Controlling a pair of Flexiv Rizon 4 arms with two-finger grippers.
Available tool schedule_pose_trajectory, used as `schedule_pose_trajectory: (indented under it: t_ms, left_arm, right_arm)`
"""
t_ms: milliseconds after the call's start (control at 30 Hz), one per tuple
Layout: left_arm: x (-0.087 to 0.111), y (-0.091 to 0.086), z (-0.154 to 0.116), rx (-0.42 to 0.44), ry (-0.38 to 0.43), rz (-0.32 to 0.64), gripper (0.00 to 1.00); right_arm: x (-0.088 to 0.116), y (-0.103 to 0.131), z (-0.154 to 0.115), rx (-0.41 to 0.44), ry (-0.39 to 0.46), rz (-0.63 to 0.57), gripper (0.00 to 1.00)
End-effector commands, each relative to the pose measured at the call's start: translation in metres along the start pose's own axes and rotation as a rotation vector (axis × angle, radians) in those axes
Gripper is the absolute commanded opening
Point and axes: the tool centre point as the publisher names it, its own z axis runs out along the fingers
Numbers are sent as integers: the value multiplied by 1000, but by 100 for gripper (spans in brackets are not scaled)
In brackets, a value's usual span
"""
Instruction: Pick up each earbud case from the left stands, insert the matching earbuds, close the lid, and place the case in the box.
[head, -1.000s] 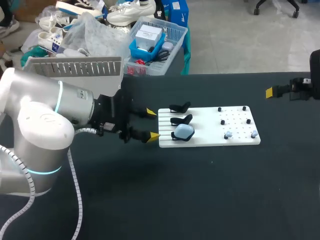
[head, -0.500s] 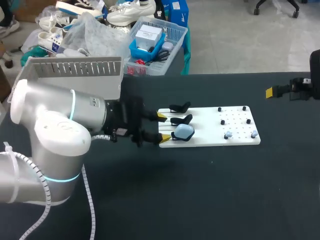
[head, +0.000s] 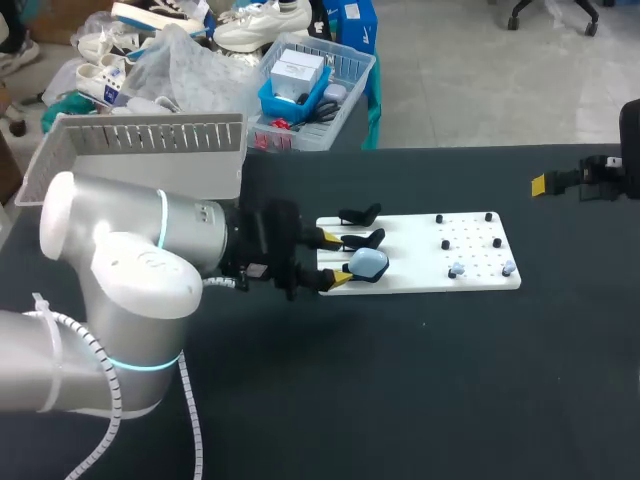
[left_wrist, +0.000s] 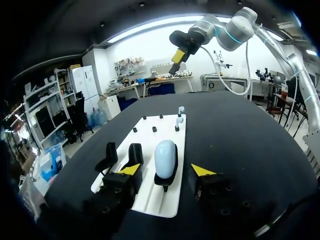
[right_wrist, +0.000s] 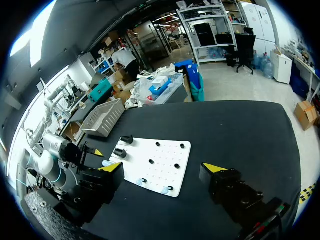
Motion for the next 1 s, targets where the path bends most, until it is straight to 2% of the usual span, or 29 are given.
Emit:
schedule_pose_trajectory:
  t_ms: [33, 567, 1000]
  left_arm:
    - [3, 1, 10, -7, -2, 4, 62]
    - [2, 10, 23, -9, 6, -3, 57]
    - [4, 11, 27, 5, 18, -16, 49]
  right_arm:
    - [0, 0, 0, 0, 0, 0, 100]
    - [0, 0, 0, 0, 0, 0, 100]
    - [0, 0, 0, 0, 0, 0, 100]
